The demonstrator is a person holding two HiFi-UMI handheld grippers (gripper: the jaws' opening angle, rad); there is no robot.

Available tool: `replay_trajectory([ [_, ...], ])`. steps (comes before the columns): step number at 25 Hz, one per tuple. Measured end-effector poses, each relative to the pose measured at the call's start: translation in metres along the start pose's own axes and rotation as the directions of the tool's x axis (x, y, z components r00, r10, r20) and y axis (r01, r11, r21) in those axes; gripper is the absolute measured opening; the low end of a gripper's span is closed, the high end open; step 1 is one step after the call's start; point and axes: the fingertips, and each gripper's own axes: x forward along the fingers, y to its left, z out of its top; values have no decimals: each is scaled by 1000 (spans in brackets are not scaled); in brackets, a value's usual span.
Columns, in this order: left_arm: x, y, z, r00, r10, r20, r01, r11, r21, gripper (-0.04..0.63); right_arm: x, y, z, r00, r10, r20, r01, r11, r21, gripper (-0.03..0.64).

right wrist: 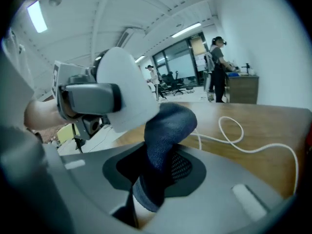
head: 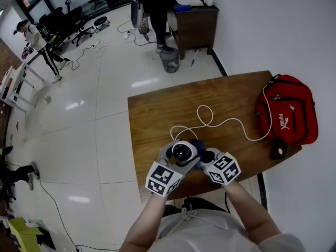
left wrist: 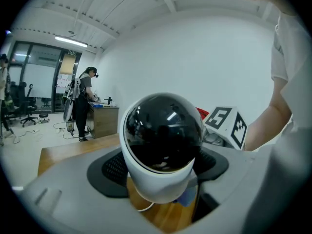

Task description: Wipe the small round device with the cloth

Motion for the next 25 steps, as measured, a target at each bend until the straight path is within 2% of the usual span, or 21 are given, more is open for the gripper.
replay_trajectory([
  [3, -5, 4, 2, 1000, 17, 1, -17, 1000, 8, 373, 2, 25, 15, 995, 98, 3, -97, 991, -97, 109],
  [11, -7, 7, 4, 999, 25, 26, -24, 999, -29, 373, -1, 60, 3, 976, 208, -61, -217, 939, -268, 109],
  [15, -12, 7, 6, 999, 31, 33, -30, 999, -28, 371, 2, 93, 1, 950, 310, -47, -309, 902, -301, 109],
  [19, -15, 6, 5, 999, 35, 29, -35, 999, -9, 371, 2, 109, -4, 927, 372, -37, -366, 882, -296, 109],
  [21, -15, 5, 9, 998, 36, 42, -36, 999, -6, 371, 4, 106, -7, 927, 373, -31, -368, 892, -265, 109],
  [25, -18, 4, 21, 995, 27, 91, -27, 1000, 4, 370, 13, 80, -8, 960, 278, -31, -279, 942, -189, 109],
])
